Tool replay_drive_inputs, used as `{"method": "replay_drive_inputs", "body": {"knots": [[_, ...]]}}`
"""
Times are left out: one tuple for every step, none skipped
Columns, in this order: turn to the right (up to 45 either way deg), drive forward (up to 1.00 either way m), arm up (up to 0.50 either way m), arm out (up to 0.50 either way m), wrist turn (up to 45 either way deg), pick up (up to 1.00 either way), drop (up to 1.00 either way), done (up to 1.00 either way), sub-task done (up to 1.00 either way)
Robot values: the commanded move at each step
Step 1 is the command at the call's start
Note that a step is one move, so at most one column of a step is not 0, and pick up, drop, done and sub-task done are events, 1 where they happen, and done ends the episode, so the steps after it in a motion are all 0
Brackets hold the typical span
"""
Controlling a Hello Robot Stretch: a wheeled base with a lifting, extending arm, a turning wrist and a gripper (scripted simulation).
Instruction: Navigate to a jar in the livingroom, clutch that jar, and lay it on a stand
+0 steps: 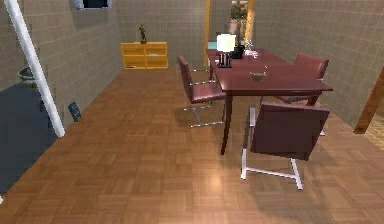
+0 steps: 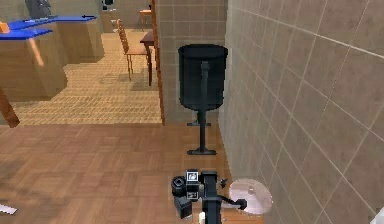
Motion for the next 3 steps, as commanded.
{"method": "replay_drive_inputs", "body": {"knots": [[0.0,0.00,0.00,0.00,0.0,0.00,1.00,0.00,0.00],[0.0,0.00,0.10,0.00,0.0,0.00,0.00,0.00,0.00],[0.0,0.00,0.00,-0.08,0.0,0.00,0.00,0.00,0.00]]}}
